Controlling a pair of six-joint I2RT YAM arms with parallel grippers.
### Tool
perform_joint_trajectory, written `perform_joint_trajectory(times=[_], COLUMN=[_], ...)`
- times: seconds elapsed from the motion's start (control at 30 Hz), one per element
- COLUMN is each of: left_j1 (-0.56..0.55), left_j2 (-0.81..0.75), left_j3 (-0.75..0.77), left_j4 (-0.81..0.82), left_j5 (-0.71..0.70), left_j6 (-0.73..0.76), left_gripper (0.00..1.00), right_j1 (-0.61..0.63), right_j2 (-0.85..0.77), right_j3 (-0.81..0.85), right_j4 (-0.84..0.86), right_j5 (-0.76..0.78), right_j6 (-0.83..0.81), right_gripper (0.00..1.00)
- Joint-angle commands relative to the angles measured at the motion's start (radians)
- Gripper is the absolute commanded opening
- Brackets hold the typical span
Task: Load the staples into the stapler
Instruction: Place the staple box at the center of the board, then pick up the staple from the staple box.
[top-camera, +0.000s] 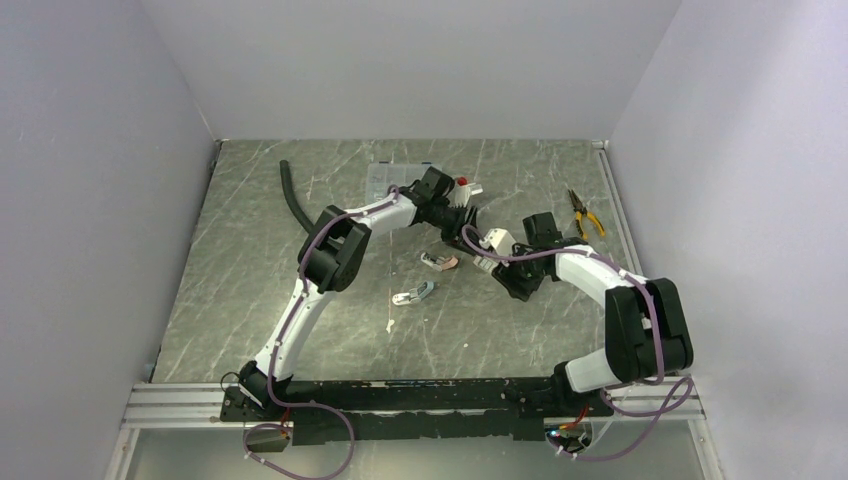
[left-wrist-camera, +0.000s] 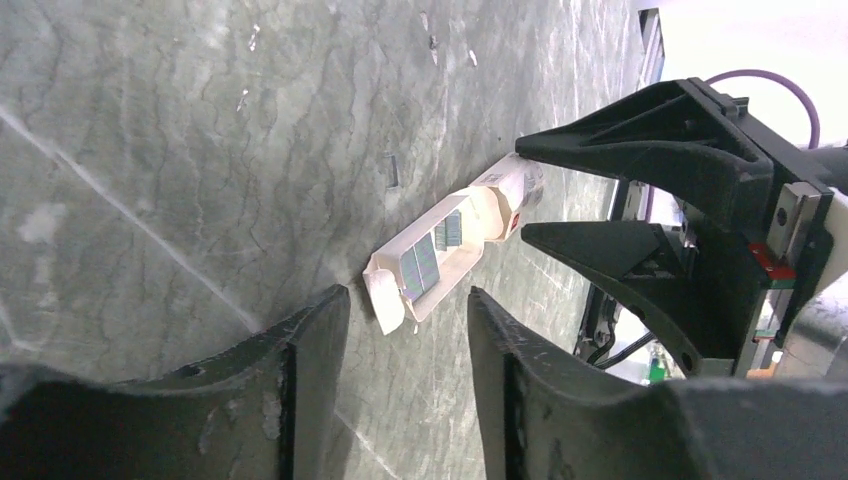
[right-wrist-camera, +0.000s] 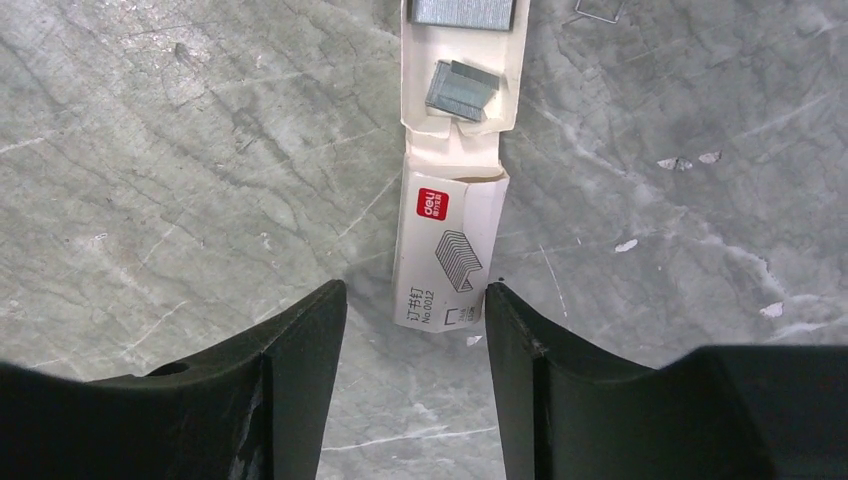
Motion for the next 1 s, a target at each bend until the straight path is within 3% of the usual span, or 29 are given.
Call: perform_joint_trajectory(times=[0.0, 0.3, 0.6, 0.97], left_j1=[0.003, -0.001, -0.062, -0.186], left_j2=[-0.056, -0.149, -0.242, -0.226], left_j3=[0.034, 0.003, -0.05, -0.019], left_j4=[-0.05, -0.048, -0.098, -0.157], left_j5=[-0.057, -0.12, -0.271, -0.446], left_j6=[0.076, 0.174, 0.247, 0.234], left_gripper=[0.55, 0.68, 0.66, 0.6], right_j1=[-0.01, -0.077, -0.157, -0.376], right_j2=[-0.045, -0.196, -0.317, -0.257], right_j3=[0.036, 0.034, 0.112, 0.194], right_j4=[-0.008, -0.057, -0.135, -0.103], right_j5=[-0.015, -0.051, -0.093, -0.165], right_j6=[0.014, 0.039, 0.262, 0.472], right_gripper=[0.57, 0.59, 0.52, 0.5])
